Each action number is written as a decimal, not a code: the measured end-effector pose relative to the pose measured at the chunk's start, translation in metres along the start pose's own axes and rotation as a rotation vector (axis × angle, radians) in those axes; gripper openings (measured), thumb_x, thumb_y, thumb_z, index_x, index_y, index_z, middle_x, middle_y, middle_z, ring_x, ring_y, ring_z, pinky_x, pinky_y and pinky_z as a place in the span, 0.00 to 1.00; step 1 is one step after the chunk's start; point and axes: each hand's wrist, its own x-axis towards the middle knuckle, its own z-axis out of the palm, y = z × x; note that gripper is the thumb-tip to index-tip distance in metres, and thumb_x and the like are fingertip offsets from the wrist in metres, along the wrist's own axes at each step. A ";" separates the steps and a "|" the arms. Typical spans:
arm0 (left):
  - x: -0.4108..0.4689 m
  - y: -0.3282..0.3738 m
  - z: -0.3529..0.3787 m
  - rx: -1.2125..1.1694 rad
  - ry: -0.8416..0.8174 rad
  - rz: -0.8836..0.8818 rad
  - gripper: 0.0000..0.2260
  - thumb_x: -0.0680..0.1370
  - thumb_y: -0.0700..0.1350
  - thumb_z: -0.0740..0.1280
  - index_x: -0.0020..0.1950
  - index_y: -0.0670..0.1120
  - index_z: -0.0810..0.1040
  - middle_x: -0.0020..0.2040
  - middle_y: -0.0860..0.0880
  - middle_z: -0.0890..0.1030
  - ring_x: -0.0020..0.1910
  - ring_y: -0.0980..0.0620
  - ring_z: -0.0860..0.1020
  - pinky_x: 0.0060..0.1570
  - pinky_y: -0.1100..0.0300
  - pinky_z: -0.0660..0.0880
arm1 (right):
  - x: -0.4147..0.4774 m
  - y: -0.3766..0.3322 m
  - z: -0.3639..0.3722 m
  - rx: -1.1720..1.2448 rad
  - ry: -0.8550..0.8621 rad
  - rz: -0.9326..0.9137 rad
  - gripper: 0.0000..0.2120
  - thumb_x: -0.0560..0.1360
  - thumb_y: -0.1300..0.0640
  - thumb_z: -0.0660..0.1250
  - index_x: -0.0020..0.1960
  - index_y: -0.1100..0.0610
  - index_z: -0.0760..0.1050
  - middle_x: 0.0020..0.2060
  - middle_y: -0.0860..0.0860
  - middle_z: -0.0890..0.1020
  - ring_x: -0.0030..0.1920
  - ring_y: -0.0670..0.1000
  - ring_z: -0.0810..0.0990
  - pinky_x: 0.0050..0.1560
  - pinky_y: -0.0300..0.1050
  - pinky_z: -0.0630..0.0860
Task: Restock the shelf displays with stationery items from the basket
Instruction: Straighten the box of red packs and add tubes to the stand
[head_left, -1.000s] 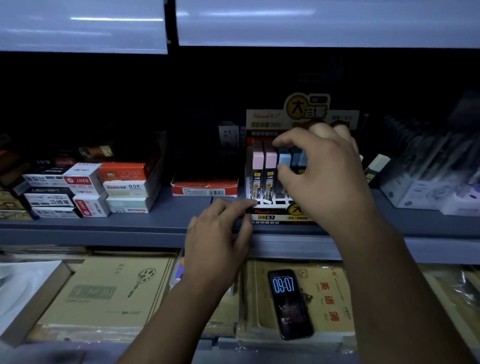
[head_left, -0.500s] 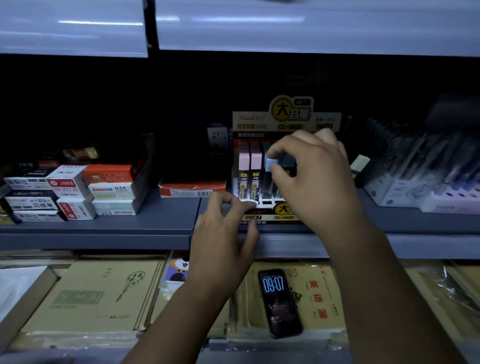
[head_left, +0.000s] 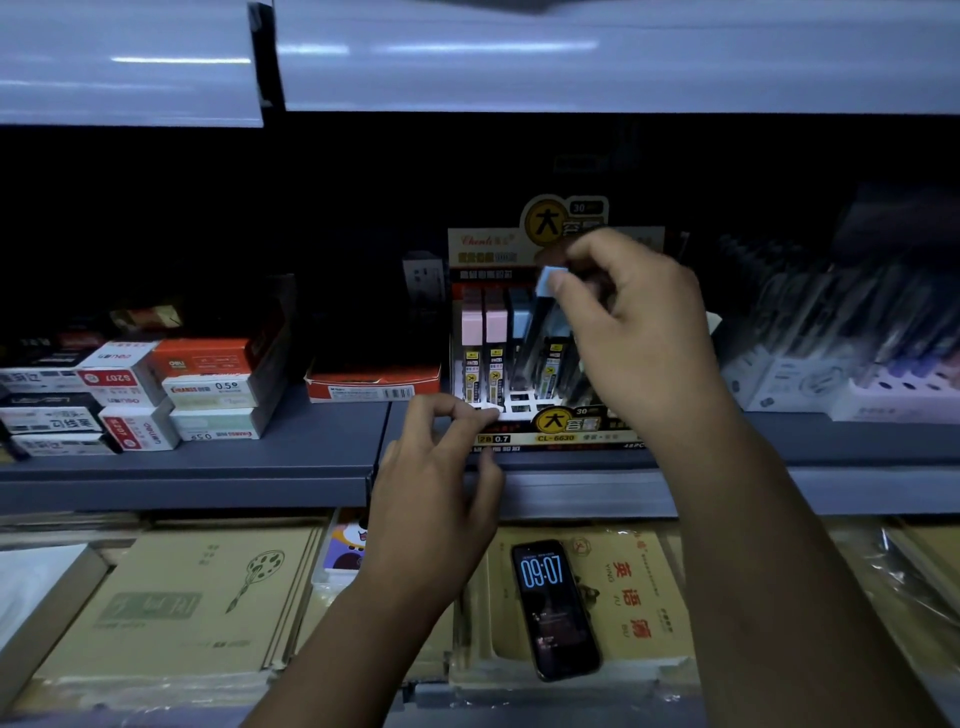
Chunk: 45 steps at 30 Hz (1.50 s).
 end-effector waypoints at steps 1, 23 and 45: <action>0.000 0.000 0.000 -0.001 -0.002 -0.003 0.15 0.80 0.49 0.63 0.66 0.54 0.77 0.60 0.57 0.68 0.51 0.53 0.74 0.48 0.49 0.78 | 0.001 -0.001 -0.003 0.028 0.009 0.003 0.06 0.82 0.57 0.65 0.53 0.56 0.80 0.35 0.46 0.77 0.34 0.42 0.75 0.35 0.33 0.68; 0.000 0.001 0.003 -0.005 -0.011 -0.012 0.14 0.80 0.48 0.66 0.66 0.55 0.76 0.61 0.57 0.67 0.49 0.54 0.76 0.48 0.50 0.79 | 0.000 0.001 -0.009 -0.052 0.078 0.061 0.03 0.77 0.60 0.72 0.50 0.55 0.82 0.43 0.48 0.83 0.41 0.43 0.83 0.46 0.38 0.81; 0.001 0.006 0.009 -0.021 -0.002 0.002 0.13 0.80 0.47 0.66 0.64 0.54 0.76 0.60 0.57 0.69 0.49 0.53 0.76 0.49 0.47 0.78 | -0.004 -0.011 -0.017 -0.076 -0.074 0.005 0.09 0.80 0.60 0.67 0.52 0.47 0.82 0.48 0.45 0.72 0.45 0.40 0.75 0.44 0.32 0.72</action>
